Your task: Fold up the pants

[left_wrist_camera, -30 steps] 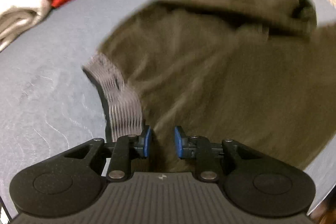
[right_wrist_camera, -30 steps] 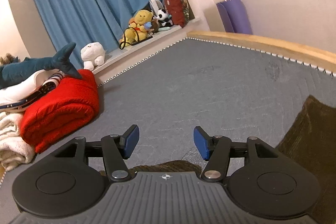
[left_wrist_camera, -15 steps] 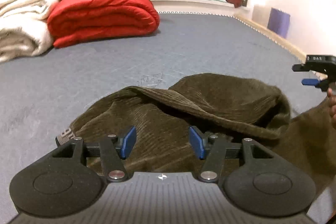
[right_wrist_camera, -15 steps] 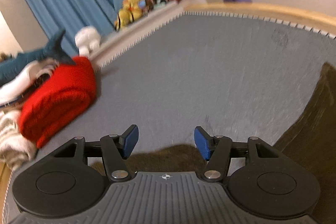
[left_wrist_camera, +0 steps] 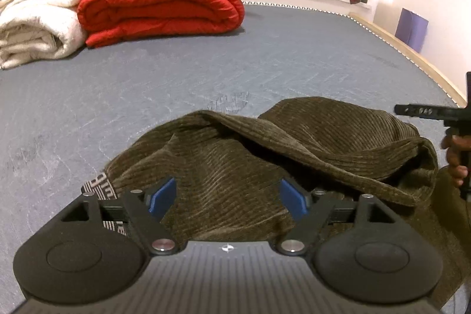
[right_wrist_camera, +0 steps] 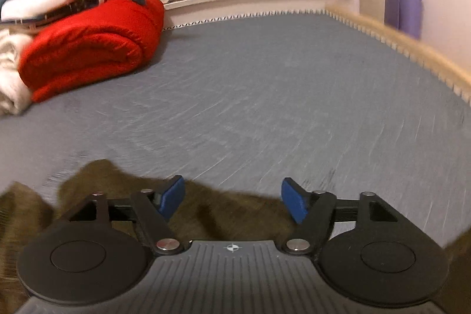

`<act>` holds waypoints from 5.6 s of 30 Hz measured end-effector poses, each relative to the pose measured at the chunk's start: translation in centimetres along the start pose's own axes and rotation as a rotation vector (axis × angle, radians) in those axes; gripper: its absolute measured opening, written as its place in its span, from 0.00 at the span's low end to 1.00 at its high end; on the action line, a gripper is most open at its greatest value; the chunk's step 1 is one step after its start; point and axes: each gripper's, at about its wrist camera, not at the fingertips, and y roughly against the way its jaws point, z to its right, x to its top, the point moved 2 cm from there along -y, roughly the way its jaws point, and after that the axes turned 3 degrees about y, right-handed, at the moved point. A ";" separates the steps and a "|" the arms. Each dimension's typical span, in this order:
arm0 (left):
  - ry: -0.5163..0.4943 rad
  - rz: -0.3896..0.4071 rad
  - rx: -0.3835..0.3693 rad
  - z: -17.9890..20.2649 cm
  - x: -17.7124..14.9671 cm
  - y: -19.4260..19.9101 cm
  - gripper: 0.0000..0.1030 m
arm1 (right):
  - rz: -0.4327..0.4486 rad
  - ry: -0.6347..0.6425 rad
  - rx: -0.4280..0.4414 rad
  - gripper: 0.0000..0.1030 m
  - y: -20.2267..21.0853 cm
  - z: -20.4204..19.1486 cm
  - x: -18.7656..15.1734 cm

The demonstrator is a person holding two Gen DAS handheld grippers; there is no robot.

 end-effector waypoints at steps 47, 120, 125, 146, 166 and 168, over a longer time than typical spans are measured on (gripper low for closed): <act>0.046 -0.052 0.022 -2.6 -0.4 -0.8 0.84 | -0.049 0.261 0.089 0.88 -1.5 -3.7 -0.2; 0.066 -0.028 0.016 -3.3 0.2 -0.1 0.84 | -0.044 -0.554 0.065 0.05 7.5 -10.1 -6.3; 0.073 -0.029 0.020 -3.4 0.3 -0.2 0.84 | -0.175 -0.589 0.001 0.06 5.5 -9.5 -8.2; 0.072 -0.027 0.019 -3.6 0.2 0.1 0.84 | 0.040 -0.520 -0.033 0.41 8.7 -8.2 -5.8; 0.180 0.044 -0.038 -6.5 1.8 3.6 0.61 | 0.081 -0.238 0.222 0.54 16.2 -11.9 -1.5; 0.180 0.052 -0.051 -6.5 1.8 4.1 0.47 | 0.056 -0.207 0.249 0.55 16.9 -12.6 -2.7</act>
